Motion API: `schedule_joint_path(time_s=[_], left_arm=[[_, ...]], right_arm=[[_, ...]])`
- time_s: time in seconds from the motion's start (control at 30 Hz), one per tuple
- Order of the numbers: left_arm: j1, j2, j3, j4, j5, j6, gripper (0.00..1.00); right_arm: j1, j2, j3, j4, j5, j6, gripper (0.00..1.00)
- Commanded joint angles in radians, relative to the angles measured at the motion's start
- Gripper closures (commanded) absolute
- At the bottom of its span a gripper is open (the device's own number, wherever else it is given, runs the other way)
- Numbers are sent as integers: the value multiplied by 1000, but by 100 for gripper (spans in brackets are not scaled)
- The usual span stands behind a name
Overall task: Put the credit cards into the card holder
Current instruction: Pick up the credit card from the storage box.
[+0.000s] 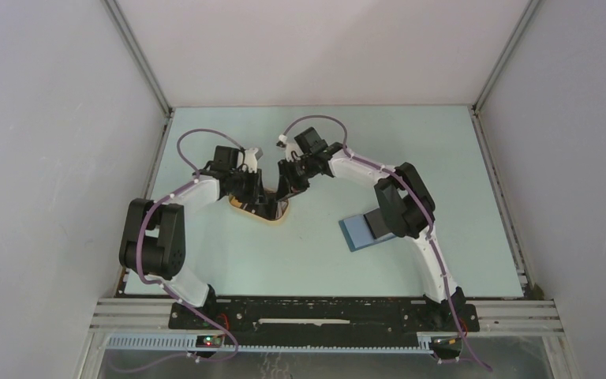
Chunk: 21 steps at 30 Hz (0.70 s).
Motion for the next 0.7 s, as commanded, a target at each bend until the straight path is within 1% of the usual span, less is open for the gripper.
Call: schedule_joint_path(time_s=[0.0,0.27,0.3,0.37,0.43,0.5,0.67], left_arm=[[7,5,33,5,33,-4,75],[8,6,32,7,40,-4,75],[9,6,33,7,42,-4,75],[9,6,30,8,41,-4,75],[11,1,26,14,39,-9,75],[14,-11,14,29,35,-16,73],[27,-88,-28,75,5,-48,61]], right_arm=[[7,15,38,10,-10,44,71],[-1,34,44,27,-15,81,72],[-2,35,43,28,-17,82,76],[-5,29,41,28,-19,82,86],[-9,21,35,28,-17,78,92],[-14,8,26,29,-20,75,96],[-34,-35,-17,52,-49,72,99]])
